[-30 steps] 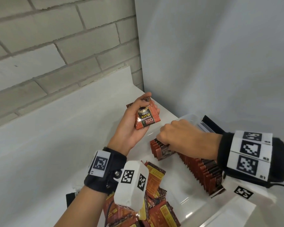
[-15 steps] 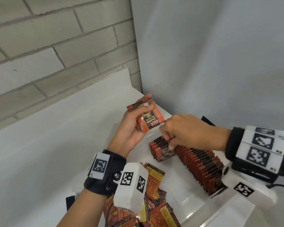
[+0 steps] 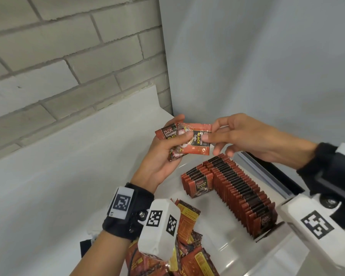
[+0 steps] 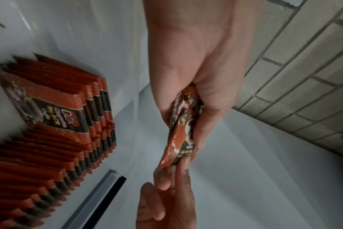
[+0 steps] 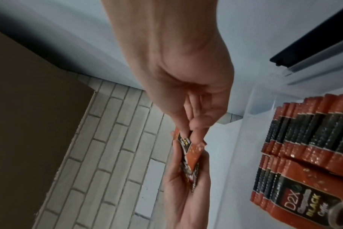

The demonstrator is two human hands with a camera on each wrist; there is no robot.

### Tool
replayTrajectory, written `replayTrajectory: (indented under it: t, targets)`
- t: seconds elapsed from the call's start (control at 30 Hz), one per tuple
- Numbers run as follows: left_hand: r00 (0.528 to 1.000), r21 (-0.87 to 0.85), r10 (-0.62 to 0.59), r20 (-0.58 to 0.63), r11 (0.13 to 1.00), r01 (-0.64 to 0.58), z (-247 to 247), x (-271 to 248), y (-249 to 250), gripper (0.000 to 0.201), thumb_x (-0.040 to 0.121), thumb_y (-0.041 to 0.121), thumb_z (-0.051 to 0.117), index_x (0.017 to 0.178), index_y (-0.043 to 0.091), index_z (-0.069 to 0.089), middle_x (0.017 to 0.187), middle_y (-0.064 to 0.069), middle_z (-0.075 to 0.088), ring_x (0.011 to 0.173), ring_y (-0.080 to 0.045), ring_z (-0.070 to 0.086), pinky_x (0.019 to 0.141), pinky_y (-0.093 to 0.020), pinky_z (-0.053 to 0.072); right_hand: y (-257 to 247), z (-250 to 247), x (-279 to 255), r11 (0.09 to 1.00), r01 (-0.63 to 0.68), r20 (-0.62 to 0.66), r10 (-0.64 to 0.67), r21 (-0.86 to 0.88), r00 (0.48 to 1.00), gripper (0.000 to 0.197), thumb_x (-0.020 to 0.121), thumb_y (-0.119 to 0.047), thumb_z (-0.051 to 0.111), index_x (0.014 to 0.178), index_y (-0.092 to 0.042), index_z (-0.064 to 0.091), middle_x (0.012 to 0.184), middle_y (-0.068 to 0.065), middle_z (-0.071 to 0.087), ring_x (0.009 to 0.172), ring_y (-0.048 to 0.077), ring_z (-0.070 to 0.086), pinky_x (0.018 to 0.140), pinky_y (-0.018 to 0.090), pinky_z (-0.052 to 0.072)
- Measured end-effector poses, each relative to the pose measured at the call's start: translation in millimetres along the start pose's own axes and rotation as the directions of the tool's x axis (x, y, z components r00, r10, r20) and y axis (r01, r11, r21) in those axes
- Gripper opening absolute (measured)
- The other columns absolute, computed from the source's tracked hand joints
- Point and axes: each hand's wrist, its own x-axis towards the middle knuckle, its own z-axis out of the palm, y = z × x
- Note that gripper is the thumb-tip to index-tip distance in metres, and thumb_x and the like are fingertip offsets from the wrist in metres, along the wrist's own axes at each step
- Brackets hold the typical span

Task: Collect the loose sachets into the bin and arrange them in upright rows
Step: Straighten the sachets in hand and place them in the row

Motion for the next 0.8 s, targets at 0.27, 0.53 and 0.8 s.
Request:
replayTrajectory:
  t: [0.27,0.53,0.8]
  targets:
    - [0.994,0.079,-0.09,0.068,0.993,0.084,1,-2,-1,0.049,0.068,-0.014,0.066,0.109,0.014,0.062,0.101,-0.012,0.07,0.091,-0.026,0.069,0.082,-0.037,0.056,-7,-1,-4,0.995,0.095,-0.107,-0.092,0.027,0.99,0.016,0.085,-0.018,0.069,0.098,-0.01,0.069,0.075,0.003,0.072,0.054,0.001,0.059,0.045,0.01,0.04]
    - [0.996,0.116,-0.075,0.044,0.991,0.069,4,-3,0,0.051,0.066,-0.009,0.064,0.11,0.016,0.062,0.1,-0.008,0.071,0.092,-0.023,0.069,0.079,-0.033,0.057,0,-10,-7,0.994,0.028,0.013,-0.027,-0.11,1.0,0.027,0.085,-0.03,0.066,0.11,-0.019,0.063,0.093,0.003,0.075,0.084,0.011,0.068,0.072,0.021,0.051]
    - [0.998,-0.099,-0.061,-0.02,0.993,0.059,6,-5,5,0.029,0.08,0.018,0.06,0.108,0.012,0.06,0.081,-0.004,0.063,0.075,-0.012,0.061,0.077,-0.025,0.05,9,-21,-11,0.98,0.061,0.123,-0.038,-0.188,0.992,0.008,0.084,-0.014,0.069,0.092,-0.012,0.068,0.085,0.005,0.074,0.078,0.01,0.068,0.07,0.012,0.05]
